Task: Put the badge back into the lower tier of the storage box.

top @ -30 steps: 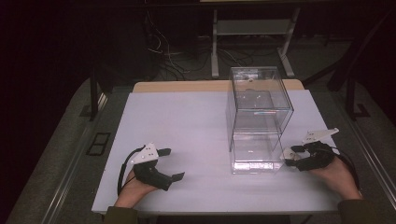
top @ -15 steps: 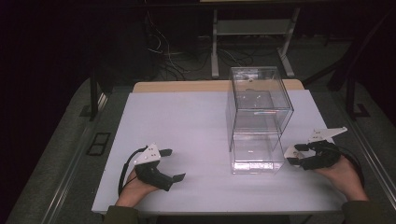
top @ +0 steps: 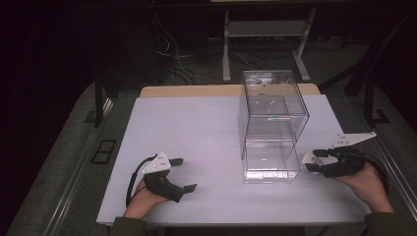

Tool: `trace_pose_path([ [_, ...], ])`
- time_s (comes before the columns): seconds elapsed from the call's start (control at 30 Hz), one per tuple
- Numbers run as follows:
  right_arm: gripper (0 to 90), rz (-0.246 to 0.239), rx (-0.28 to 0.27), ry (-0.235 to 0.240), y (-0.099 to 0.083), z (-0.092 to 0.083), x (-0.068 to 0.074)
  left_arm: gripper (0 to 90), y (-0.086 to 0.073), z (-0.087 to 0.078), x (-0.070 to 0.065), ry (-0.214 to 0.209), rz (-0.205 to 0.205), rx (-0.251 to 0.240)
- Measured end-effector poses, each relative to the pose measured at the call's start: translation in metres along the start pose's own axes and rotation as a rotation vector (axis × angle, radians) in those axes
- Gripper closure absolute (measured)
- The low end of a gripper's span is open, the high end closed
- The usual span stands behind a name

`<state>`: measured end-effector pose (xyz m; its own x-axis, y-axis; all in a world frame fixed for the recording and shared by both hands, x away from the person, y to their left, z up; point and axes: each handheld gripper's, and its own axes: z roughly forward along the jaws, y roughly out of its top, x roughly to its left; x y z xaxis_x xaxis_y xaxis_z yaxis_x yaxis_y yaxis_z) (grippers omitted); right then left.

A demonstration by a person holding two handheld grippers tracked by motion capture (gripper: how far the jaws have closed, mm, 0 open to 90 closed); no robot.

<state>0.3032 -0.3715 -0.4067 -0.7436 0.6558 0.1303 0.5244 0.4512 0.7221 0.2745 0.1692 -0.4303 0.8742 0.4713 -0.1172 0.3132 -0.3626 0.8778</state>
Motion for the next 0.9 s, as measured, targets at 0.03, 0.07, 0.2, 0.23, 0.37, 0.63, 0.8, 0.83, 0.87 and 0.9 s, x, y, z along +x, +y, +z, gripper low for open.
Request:
trace_pose_path([
  [0.03, 32.9, 0.002, -0.003, 0.001, 0.001, -0.001, 0.0, 0.0, 0.0, 0.0, 0.0, 0.001, 0.0, 0.0],
  [0.07, 33.0, 0.0, -0.007, 0.002, 0.001, -0.002, 0.001, 0.0, 0.0, 0.0, 0.0, 0.0, -0.002, 0.0],
  [0.2, 32.9, -0.004, -0.021, 0.002, 0.004, -0.007, 0.002, 0.0, 0.0, -0.001, 0.0, 0.001, -0.001, -0.005],
  [0.23, 33.0, -0.002, -0.025, 0.005, 0.005, -0.008, 0.003, 0.0, 0.0, -0.001, 0.0, 0.001, -0.002, -0.006],
  [0.37, 32.9, -0.013, -0.039, 0.006, 0.008, -0.012, 0.005, 0.0, 0.0, -0.001, 0.0, 0.0, -0.001, -0.005],
  [0.63, 32.9, -0.013, -0.08, 0.014, 0.015, -0.023, 0.01, 0.0, 0.0, -0.002, 0.0, 0.001, 0.0, -0.005],
  [0.8, 32.9, -0.031, -0.094, 0.015, 0.021, -0.027, 0.015, 0.0, 0.0, -0.002, 0.0, 0.002, -0.002, -0.008],
  [0.83, 32.9, -0.033, -0.095, 0.017, 0.022, -0.028, 0.016, 0.0, 0.0, -0.002, 0.0, 0.002, -0.001, -0.008],
  [0.87, 33.0, -0.035, -0.097, 0.017, 0.024, -0.029, 0.017, 0.0, 0.0, -0.002, 0.0, 0.003, -0.001, -0.008],
  [0.9, 32.9, -0.039, -0.098, 0.016, 0.025, -0.029, 0.017, 0.0, 0.0, -0.002, 0.0, 0.002, -0.001, -0.008],
])
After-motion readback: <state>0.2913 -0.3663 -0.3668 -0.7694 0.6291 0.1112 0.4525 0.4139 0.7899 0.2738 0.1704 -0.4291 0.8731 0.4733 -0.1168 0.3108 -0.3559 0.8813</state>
